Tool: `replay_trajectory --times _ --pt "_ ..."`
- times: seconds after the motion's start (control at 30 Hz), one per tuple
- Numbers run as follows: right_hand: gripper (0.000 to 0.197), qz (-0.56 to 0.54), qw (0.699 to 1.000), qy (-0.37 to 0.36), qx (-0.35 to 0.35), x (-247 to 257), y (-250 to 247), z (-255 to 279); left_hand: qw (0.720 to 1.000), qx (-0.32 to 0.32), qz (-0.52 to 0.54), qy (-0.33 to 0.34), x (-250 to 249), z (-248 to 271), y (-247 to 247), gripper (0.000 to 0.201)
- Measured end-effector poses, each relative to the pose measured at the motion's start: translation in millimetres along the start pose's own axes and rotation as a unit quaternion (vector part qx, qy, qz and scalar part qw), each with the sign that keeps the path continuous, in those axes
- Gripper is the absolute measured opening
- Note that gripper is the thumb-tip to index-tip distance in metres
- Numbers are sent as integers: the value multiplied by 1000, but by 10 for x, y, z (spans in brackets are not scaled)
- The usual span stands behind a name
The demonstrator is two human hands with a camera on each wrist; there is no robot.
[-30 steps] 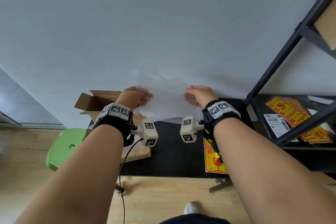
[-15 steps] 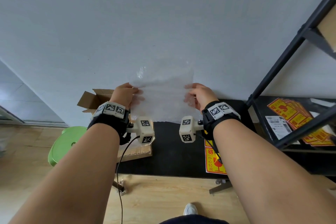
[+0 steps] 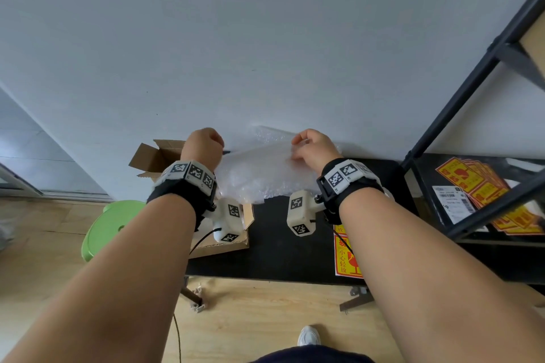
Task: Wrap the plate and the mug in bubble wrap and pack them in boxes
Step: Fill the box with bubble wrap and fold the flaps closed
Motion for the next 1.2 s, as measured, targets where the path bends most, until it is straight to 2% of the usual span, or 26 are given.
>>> replay_trajectory --times 0.03,0.07,0.13,0.17,0.2,0.27,0.37,0.47,0.53,0.6,0.67,0.73,0.77,0.83,0.9,0.93,1.0,1.07,1.13,1.2 --pt "25 -8 1000 -8 4 11 23 -12 1000 -3 30 10 -46 -5 4 23" --pt "29 -33 999 -10 12 27 45 -7 998 40 49 24 -108 16 49 20" --pt "32 -83 996 -10 33 46 92 -5 982 183 22 41 -208 91 214 45" --pt "31 -91 995 -13 39 63 102 -8 972 231 -17 41 -231 135 272 56" --pt "32 -98 994 -17 39 83 101 -14 965 253 -55 46 -247 165 304 58" --pt "40 -92 995 -19 15 119 43 -34 966 247 -55 56 -259 161 310 40" --pt "41 -139 990 26 -28 105 -43 -14 975 205 78 33 -210 137 242 22" --pt "52 -262 962 74 36 78 50 62 956 182 230 -21 -126 121 178 21" --pt "56 -272 953 83 101 73 163 102 942 158 292 -47 -91 105 163 24" --pt "59 -252 953 83 149 84 281 121 942 142 301 -44 -94 111 175 26" --pt "48 -218 961 67 154 94 349 94 946 141 290 -36 -95 127 194 27" --pt "22 -213 968 57 121 129 337 73 944 143 296 -41 -72 150 185 25" --pt "19 -224 967 64 108 125 320 64 943 138 299 -46 -41 142 175 23" --pt "44 -251 958 87 108 92 320 52 946 125 294 -51 14 128 144 19" --pt "70 -242 954 104 139 106 371 69 954 113 276 -41 29 128 103 17" --pt "69 -227 955 104 156 119 405 89 957 109 266 -38 32 132 85 17" --pt "41 -206 959 92 171 153 466 126 961 104 255 -34 18 151 66 17" --pt "15 -206 964 74 152 182 482 131 961 97 256 -32 17 158 52 17" --pt "5 -213 967 63 125 173 468 105 956 110 271 -37 39 166 51 18" --pt "5 -213 970 51 104 167 444 90 942 140 300 -47 70 179 60 21"
Point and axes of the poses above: each hand's wrist, its own z-axis away from the middle knuckle, its own y-axis out of the palm, x = y × z, the point moved 6 cm from there along -z, towards the middle knuckle, and after that the axes turned 7 degrees about -y, right-handed, at the moved point
